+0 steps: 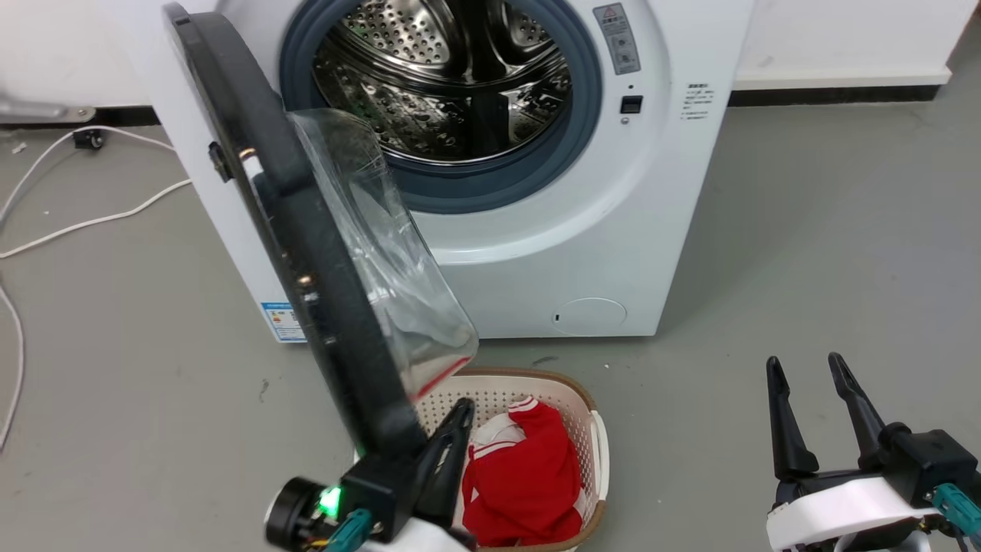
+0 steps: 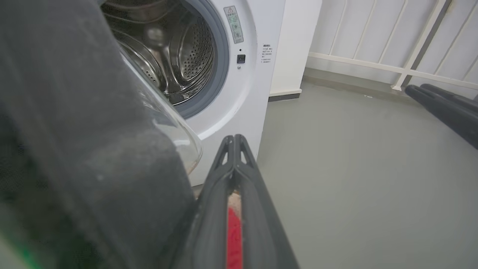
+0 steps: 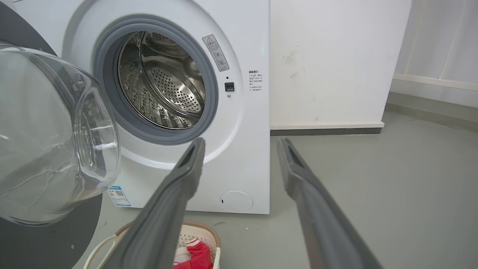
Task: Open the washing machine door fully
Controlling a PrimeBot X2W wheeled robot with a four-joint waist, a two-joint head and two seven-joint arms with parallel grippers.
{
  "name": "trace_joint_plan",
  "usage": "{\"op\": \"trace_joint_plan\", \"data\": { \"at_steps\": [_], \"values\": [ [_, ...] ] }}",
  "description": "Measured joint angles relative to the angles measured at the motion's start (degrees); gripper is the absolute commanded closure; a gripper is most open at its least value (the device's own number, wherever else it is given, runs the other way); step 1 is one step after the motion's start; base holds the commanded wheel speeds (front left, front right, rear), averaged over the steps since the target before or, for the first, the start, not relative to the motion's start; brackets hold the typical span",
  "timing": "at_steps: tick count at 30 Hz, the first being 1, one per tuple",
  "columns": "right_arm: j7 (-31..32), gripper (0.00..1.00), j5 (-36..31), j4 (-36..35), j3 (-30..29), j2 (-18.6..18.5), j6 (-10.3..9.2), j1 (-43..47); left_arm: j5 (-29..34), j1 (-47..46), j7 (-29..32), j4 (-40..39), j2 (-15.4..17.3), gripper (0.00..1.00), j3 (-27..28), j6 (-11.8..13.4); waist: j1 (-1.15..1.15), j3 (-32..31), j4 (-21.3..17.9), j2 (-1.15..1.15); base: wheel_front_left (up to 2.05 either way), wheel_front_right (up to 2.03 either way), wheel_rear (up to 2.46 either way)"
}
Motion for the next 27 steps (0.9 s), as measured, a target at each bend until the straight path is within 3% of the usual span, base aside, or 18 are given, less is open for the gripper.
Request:
{"op": "trace_joint_plan", "data": {
  "at_steps": [13, 27],
  "values": [
    [0.14, 0.0, -1.52, -2.58, -2.2, 0.02, 0.0, 0.92, 1.63, 9.09, 2.65, -11.78, 5.78, 1.0, 4.77, 7.31, 0.0, 0.6, 6.49, 0.0, 0.0, 0.0, 0.0],
    [2.61, 0.0, -2.38, -7.43, -3.26, 0.03, 0.0, 1.48, -0.43, 11.54, -0.52, -12.54, 8.9, 1.0, 14.61, 11.85, 0.0, 1.25, 15.83, 0.0, 0.0, 0.0, 0.0]
  ]
}}
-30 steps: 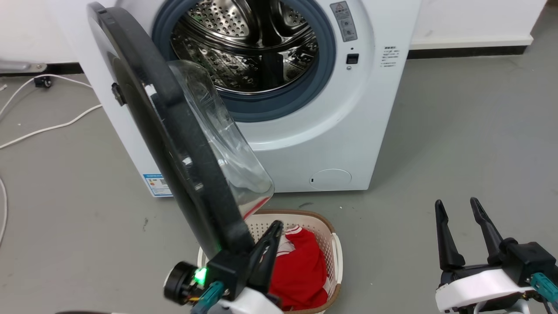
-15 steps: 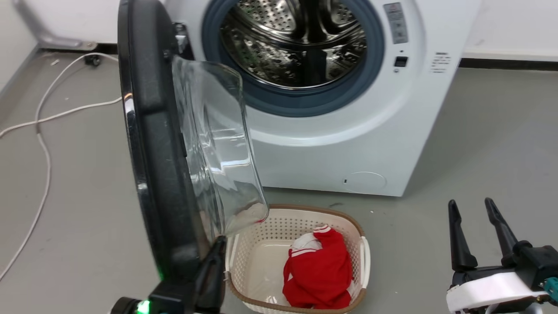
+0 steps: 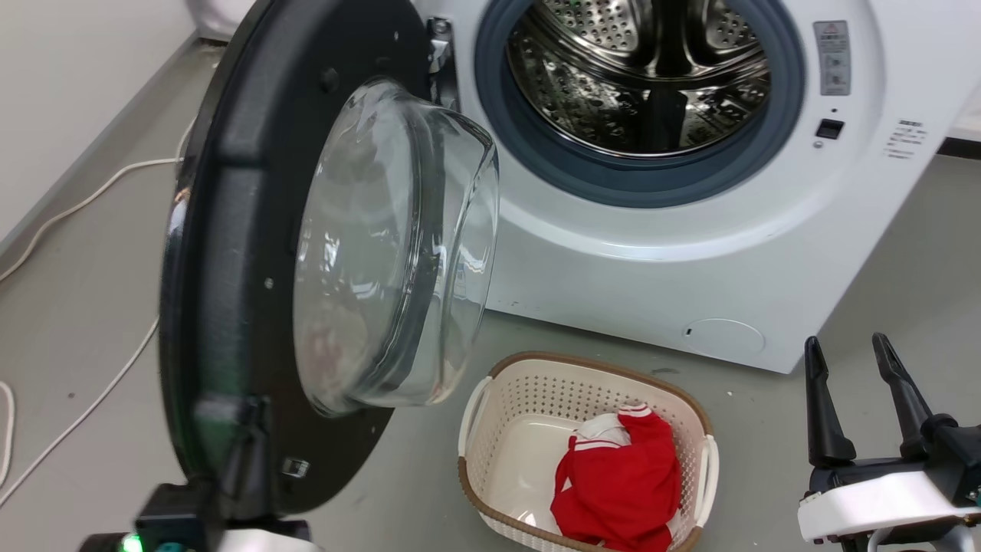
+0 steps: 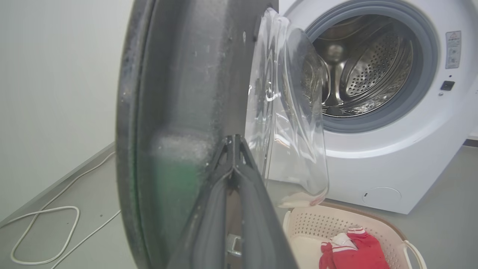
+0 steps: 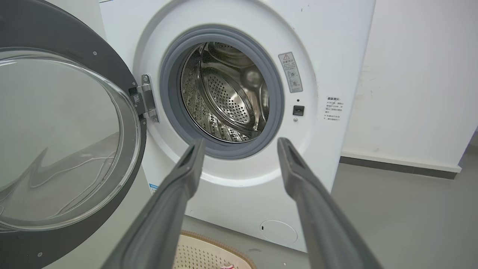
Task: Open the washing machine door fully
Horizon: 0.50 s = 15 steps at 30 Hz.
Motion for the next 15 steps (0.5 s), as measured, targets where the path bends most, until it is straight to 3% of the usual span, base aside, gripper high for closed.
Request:
{"op": "trace_joint_plan", "data": {
  "at_steps": [8, 15],
  "values": [
    [1.32, 0.0, -0.27, -1.54, -0.01, 0.01, 0.0, -0.07, -4.75, -3.1, -4.54, 5.45, 1.53, 1.0, 7.67, -0.87, 0.0, 0.87, 2.4, 0.0, 0.0, 0.0, 0.0],
    [2.3, 0.0, -0.87, -2.78, -0.02, 0.0, 0.0, -0.44, -8.28, -7.91, -8.08, 12.23, 2.46, 1.0, 12.01, -3.36, 0.0, 2.74, 2.87, 0.0, 0.0, 0.0, 0.0]
  ]
}}
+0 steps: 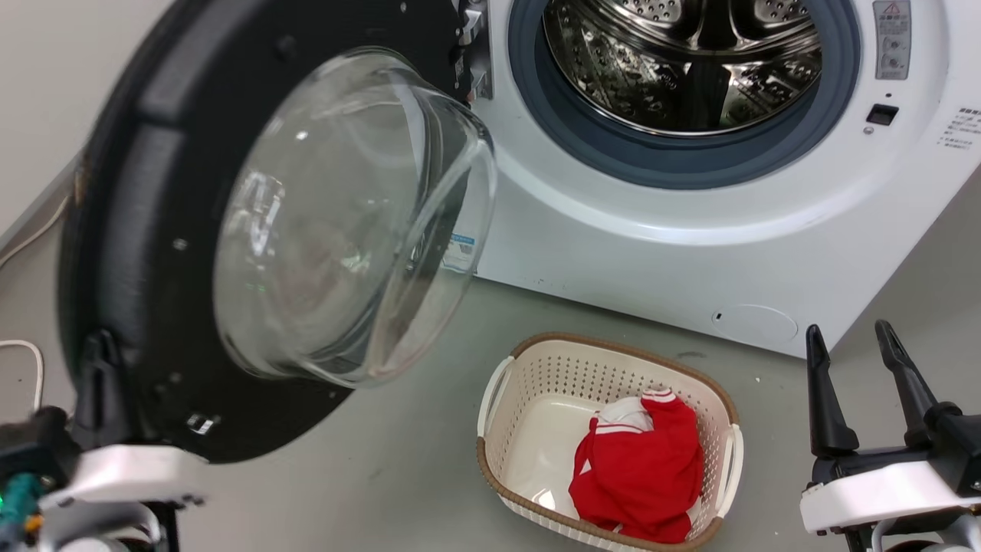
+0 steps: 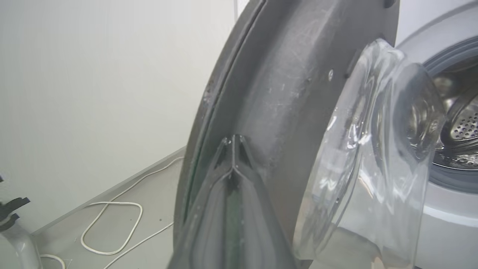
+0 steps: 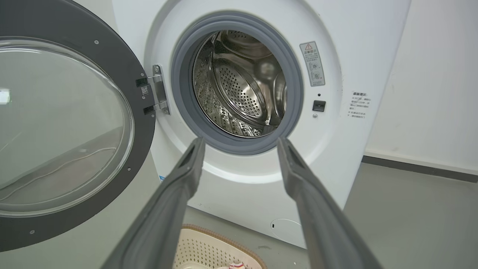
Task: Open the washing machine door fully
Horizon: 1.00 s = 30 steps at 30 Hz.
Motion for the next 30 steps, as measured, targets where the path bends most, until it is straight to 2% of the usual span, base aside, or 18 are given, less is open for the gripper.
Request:
{"op": "trace_joint_plan", "data": {
  "at_steps": [5, 14, 21, 25, 30],
  "values": [
    [0.44, 0.0, -0.24, -0.53, 0.33, 0.01, 0.0, -0.9, -1.62, -3.88, -1.26, 5.22, 1.31, 1.0, 2.38, -1.58, 0.0, 1.44, -0.61, 0.0, 0.0, 0.0, 0.0],
    [0.78, 0.0, -0.57, -0.82, 0.31, 0.01, 0.0, -2.41, -3.78, -10.77, -1.96, 14.91, 6.84, 1.0, 6.62, -5.12, 0.0, 4.47, -2.08, 0.0, 0.0, 0.0, 0.0],
    [1.03, 0.0, -0.91, -0.9, 0.0, 0.0, 0.0, -3.46, -4.97, -15.04, -0.59, 20.52, 11.12, 1.0, 7.6, -8.22, 0.0, 6.22, -2.85, 0.0, 0.0, 0.0, 0.0],
    [1.04, 0.0, -1.2, -0.89, -0.09, 0.0, 0.0, -3.7, -5.9, -17.56, 0.58, 24.66, 13.55, 1.0, 7.73, -10.95, 0.0, 6.71, -3.19, 0.0, 0.0, 0.0, 0.0],
    [1.03, 0.0, -1.31, -0.81, -0.12, 0.0, 0.0, -3.89, -6.53, -19.39, 0.85, 27.99, 14.56, 1.0, 7.54, -12.73, 0.0, 6.81, -3.27, 0.0, 0.0, 0.0, 0.0]
  ]
}}
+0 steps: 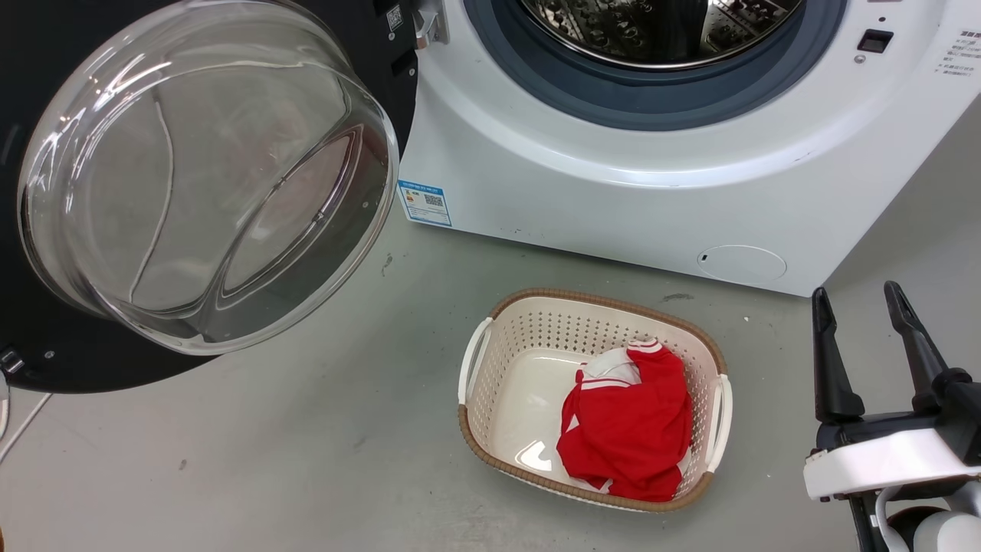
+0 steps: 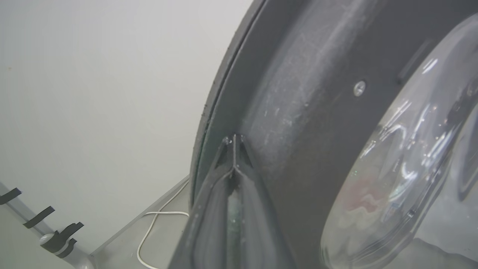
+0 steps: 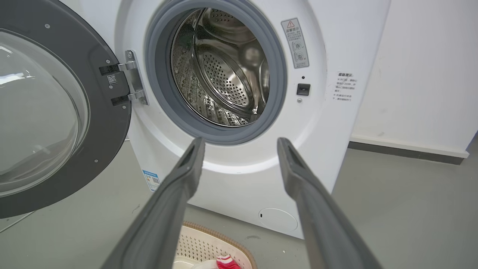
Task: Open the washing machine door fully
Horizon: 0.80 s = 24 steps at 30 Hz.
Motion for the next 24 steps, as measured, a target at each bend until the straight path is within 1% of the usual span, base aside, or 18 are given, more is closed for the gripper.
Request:
{"op": "trace_joint_plan", "data": {
  "at_steps": [3, 5, 8, 15, 18, 21, 24],
  "values": [
    [-0.05, 0.0, 0.0, 0.27, -0.01, 0.0, 0.0, -0.35, 0.01, -0.1, -0.81, 0.75, 0.05, 1.0, -0.13, -0.37, 0.0, -0.22, -0.13, 0.0, 0.0, 0.0, 0.0],
    [-0.36, 0.0, 0.15, 0.65, -0.12, 0.0, 0.0, -0.39, 0.08, 0.33, -1.66, 0.56, -0.23, 1.0, 0.03, 0.16, 0.0, -0.64, -0.32, 0.0, 0.0, 0.0, 0.0],
    [-0.7, 0.0, 0.81, 1.41, -0.43, 0.0, 0.0, -0.17, 0.25, 2.91, -3.28, -1.79, -1.53, 1.0, 0.76, 1.31, 0.0, -1.63, -0.61, 0.0, 0.0, 0.0, 0.0],
    [-1.4, 0.0, 2.1, 3.14, -0.27, 0.0, 0.0, 1.05, 2.31, 12.96, -4.87, -12.6, -4.77, 1.0, 3.01, 5.78, 0.0, -4.78, -1.47, 0.0, 0.0, 0.0, 0.0],
    [-1.53, 0.0, 2.13, 3.58, -0.12, 0.01, 0.0, 1.79, 3.75, 17.36, -5.01, -18.02, -6.41, 1.0, 3.04, 7.35, 0.0, -6.16, -2.08, 0.0, 0.0, 0.0, 0.0],
    [-1.54, 0.0, 2.16, 3.78, 0.16, 0.0, 0.0, 1.99, 5.08, 20.7, -5.03, -22.54, -8.31, 1.0, 1.51, 8.27, 0.0, -7.32, -2.89, 0.0, 0.0, 0.0, 0.0],
    [-1.52, 0.0, 2.22, 4.03, 0.78, 0.0, 0.0, 2.52, 6.37, 22.69, -5.04, -25.5, -10.59, 1.0, -1.49, 8.86, 0.0, -8.27, -3.91, 0.0, 0.0, 0.0, 0.0]
  ]
}}
